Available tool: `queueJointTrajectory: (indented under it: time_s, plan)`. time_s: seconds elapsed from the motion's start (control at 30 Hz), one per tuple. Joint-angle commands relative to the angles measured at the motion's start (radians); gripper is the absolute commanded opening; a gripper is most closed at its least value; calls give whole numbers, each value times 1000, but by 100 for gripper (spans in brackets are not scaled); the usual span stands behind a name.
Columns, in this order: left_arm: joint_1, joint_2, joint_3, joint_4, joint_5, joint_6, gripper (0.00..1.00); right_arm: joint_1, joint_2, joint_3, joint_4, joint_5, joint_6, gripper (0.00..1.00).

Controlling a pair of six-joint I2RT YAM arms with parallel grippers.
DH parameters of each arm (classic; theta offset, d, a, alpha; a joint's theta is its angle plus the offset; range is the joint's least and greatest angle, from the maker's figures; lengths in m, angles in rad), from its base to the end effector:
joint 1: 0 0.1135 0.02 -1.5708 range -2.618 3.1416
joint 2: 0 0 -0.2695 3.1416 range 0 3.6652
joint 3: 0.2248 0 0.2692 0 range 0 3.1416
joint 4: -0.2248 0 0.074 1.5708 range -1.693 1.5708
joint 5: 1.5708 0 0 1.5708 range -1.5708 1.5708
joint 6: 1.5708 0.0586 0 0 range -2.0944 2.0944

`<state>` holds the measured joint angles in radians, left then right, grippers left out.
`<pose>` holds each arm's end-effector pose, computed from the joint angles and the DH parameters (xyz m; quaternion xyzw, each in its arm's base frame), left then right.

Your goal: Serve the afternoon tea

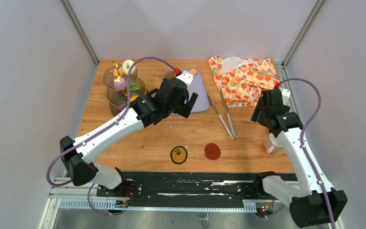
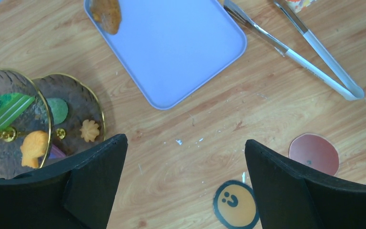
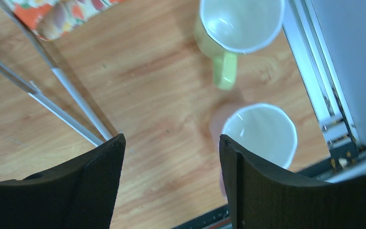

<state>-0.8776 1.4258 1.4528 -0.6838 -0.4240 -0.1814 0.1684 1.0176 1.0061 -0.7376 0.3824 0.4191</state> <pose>0.2375 -0.2482 0.3694 0.2120 0.8563 -0.0549 0.4677 0.2358 0.0179 0.3124 0.1878 0.8835 -0.0532 0.4258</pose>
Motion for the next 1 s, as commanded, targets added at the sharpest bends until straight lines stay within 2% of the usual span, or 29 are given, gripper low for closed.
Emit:
queueJointTrajectory:
  time_s: [0.0,0.13,0.4,0.73,0.97]
  plan:
    - [-10,-38,-60,134,-26,4,98,-26,-56,-23,-183,109,110,71]
    - [-11,-12,-57,132,16,-14,98,-42,-64,-13,-172,103,43,70]
    - [-11,28,-21,92,47,9,98,-155,72,13,-69,107,-49,71]
    - [-11,28,-24,74,66,62,98,-291,211,-35,127,-40,-102,71]
    - [-11,29,-10,61,60,78,98,-343,308,-63,188,-98,-104,69]
